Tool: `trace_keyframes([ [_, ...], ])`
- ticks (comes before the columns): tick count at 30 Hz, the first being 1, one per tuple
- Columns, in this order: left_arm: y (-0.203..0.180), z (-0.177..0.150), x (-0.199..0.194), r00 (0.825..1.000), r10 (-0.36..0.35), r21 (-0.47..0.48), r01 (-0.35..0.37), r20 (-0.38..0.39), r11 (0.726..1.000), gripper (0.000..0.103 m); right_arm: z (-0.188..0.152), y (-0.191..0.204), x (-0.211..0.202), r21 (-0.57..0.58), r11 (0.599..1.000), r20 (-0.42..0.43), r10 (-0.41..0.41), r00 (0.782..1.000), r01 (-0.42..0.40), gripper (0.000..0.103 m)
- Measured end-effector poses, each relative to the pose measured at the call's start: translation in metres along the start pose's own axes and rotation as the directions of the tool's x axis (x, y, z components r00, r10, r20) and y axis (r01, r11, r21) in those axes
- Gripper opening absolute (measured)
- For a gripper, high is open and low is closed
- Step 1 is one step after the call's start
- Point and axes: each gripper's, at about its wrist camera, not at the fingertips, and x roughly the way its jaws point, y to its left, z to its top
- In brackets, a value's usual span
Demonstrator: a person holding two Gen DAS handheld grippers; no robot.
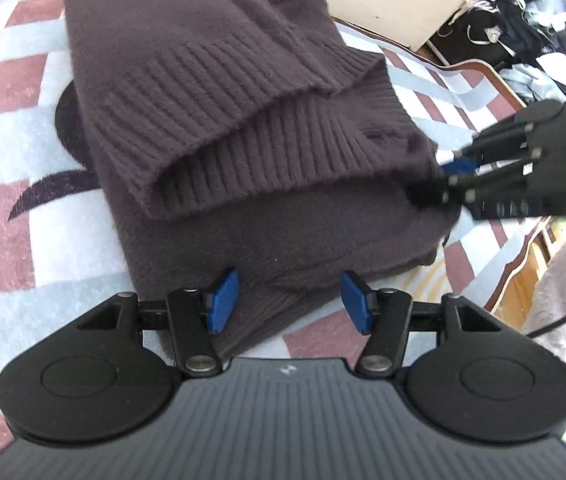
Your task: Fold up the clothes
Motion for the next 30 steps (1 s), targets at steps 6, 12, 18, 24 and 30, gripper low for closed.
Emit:
trace_keyframes([
  [6,-0.005,0.013,-0.033,1.0,-0.023,-0.002,0.023,0.013,1.0,0.056,-0.013,-0.057,-0.029,0.16,0.958,0.227,0.199,0.953,-0.238,0.03],
  [12,-0.015,0.029,-0.07,0.991,0.06,0.117,-0.073,0.116,0.99,0.056,-0.026,-0.095,-0.066,0.327,0.746,0.615,0.298,0.73,-0.58,0.057],
  [18,-0.016,0.034,-0.044,0.942,0.284,0.173,-0.314,0.179,0.933,0.058,0.012,-0.067,-0.024,0.4,0.778,0.454,0.29,0.842,-0.484,0.057],
  [24,-0.036,0.03,-0.02,0.89,0.396,0.365,-0.455,0.226,0.812,0.06,0.005,-0.025,0.006,0.279,0.918,0.127,0.256,0.958,-0.282,0.057],
  [30,-0.024,0.047,-0.022,0.917,0.32,0.321,-0.385,0.236,0.865,0.033,0.006,-0.037,-0.022,0.294,0.887,0.312,0.264,0.913,-0.357,0.057],
])
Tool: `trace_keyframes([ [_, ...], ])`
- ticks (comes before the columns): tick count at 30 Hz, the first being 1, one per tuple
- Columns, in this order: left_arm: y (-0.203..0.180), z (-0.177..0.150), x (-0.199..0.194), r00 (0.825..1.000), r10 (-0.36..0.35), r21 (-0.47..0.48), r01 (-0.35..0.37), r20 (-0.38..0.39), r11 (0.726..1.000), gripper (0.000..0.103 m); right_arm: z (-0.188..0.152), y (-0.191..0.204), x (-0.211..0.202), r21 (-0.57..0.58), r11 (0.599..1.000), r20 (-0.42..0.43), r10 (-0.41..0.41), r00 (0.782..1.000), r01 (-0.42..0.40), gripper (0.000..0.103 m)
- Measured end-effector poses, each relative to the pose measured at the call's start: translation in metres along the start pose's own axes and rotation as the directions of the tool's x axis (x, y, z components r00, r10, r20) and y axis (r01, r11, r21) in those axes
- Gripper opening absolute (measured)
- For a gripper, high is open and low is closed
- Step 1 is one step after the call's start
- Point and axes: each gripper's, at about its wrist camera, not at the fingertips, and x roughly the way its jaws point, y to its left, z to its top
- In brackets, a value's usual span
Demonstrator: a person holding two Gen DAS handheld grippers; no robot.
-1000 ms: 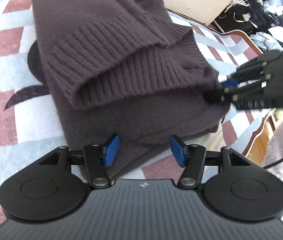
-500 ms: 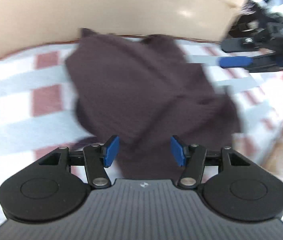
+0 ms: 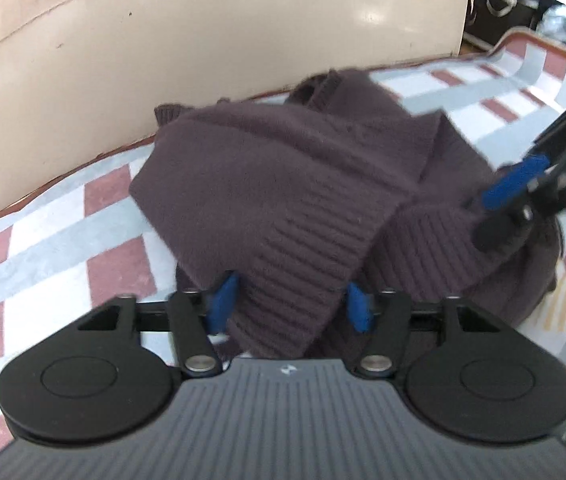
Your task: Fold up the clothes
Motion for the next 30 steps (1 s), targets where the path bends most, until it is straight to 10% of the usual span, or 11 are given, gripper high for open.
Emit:
trace_keyframes([
  [3,0.006,0.007,-0.005,0.999,-0.012,-0.05,0.014,0.034,0.999,0.013,0.011,-0.017,-0.003,0.171,0.972,0.112,0.146,0.983,-0.163,0.057],
  [9,0.021,0.012,-0.007,0.995,-0.063,-0.174,0.076,0.084,0.982,0.007,0.013,-0.003,0.019,0.294,0.941,0.2,0.11,0.974,-0.167,0.057],
  [15,0.036,0.014,-0.017,0.976,-0.115,-0.291,0.166,0.186,0.942,0.007,-0.013,-0.047,0.048,0.662,0.608,0.286,0.336,0.897,-0.439,0.062],
  [18,0.043,0.012,-0.022,0.962,-0.077,-0.359,0.17,0.261,0.918,0.007,-0.025,-0.045,0.056,0.719,0.538,0.294,0.339,0.894,-0.44,0.062],
  [23,0.043,0.011,-0.024,0.953,-0.091,-0.363,0.198,0.289,0.911,0.007,-0.025,-0.031,0.058,0.695,0.512,0.4,0.309,0.863,-0.505,0.064],
  [25,0.04,0.012,-0.023,0.949,-0.112,-0.353,0.217,0.295,0.91,0.007,-0.008,-0.029,0.06,0.638,0.558,0.426,0.318,0.847,-0.53,0.051],
  [26,0.038,0.013,-0.023,0.947,-0.121,-0.35,0.227,0.298,0.909,0.007,0.0,-0.028,0.061,0.609,0.58,0.439,0.323,0.839,-0.541,0.019],
  [28,0.037,0.022,-0.021,0.951,-0.127,-0.349,0.226,0.283,0.91,0.007,0.018,-0.026,0.06,0.539,0.633,0.466,0.325,0.823,-0.555,0.011],
  [30,0.033,0.04,-0.017,0.968,-0.104,-0.311,0.173,0.227,0.935,0.014,0.042,-0.023,0.037,0.399,0.769,0.518,0.26,0.815,-0.499,0.011],
])
